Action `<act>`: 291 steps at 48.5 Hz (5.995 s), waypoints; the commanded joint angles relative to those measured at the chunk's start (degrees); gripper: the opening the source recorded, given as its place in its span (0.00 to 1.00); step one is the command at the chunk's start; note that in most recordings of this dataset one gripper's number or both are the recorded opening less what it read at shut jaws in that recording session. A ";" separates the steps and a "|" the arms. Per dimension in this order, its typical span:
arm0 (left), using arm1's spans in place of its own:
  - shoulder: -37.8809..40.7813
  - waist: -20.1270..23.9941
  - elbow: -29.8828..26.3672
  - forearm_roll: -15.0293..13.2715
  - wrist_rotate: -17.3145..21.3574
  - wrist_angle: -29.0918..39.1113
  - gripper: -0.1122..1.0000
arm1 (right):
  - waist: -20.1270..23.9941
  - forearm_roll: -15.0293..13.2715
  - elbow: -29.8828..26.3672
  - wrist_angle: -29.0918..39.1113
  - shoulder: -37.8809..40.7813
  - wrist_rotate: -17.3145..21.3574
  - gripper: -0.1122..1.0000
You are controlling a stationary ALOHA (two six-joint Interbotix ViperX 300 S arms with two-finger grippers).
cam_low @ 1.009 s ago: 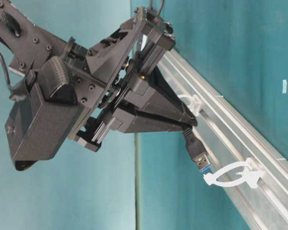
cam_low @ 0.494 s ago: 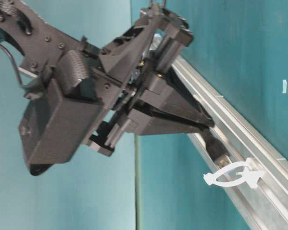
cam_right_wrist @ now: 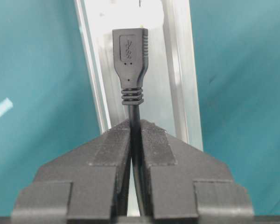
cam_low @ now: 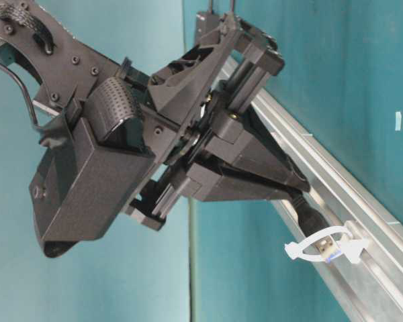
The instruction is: Pass the USB cable through three rings with both arms.
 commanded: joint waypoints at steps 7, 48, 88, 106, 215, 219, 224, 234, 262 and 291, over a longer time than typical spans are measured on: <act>-1.49 -0.09 -0.53 0.09 0.00 -0.35 0.90 | 1.14 1.67 -2.11 -1.41 0.88 -0.09 0.17; -2.72 -0.09 -0.18 0.09 -0.09 -3.16 0.90 | 3.52 6.24 -4.39 -1.76 2.02 0.09 0.17; 25.22 -4.22 -3.96 0.09 -0.18 -30.85 0.89 | 2.90 6.33 -4.39 -1.76 2.11 0.26 0.17; 34.28 -4.31 -7.03 0.09 -0.18 -36.39 0.89 | 2.90 6.33 -4.39 -1.67 2.11 0.18 0.17; 42.45 -6.59 -13.18 0.09 4.13 -37.44 0.25 | 2.02 6.33 -4.48 0.18 2.20 0.70 0.17; 42.45 -6.50 -12.83 0.09 3.96 -37.44 0.25 | 2.11 6.33 -4.48 0.18 2.11 0.70 0.17; 42.28 -6.59 -12.39 0.09 3.16 -37.44 0.25 | 2.02 6.24 -4.75 0.26 2.11 0.70 0.17; 41.22 -7.38 -11.25 0.09 -1.32 -37.44 0.23 | 2.11 6.33 -5.01 0.26 2.11 2.02 0.24; 37.53 -10.81 -8.09 0.18 -4.75 -37.44 0.21 | 2.46 5.80 -5.10 -1.05 -1.14 2.37 0.89; 31.46 -11.95 -4.48 0.09 -4.92 -36.91 0.20 | 3.08 5.80 -5.36 -1.41 -1.49 6.15 0.89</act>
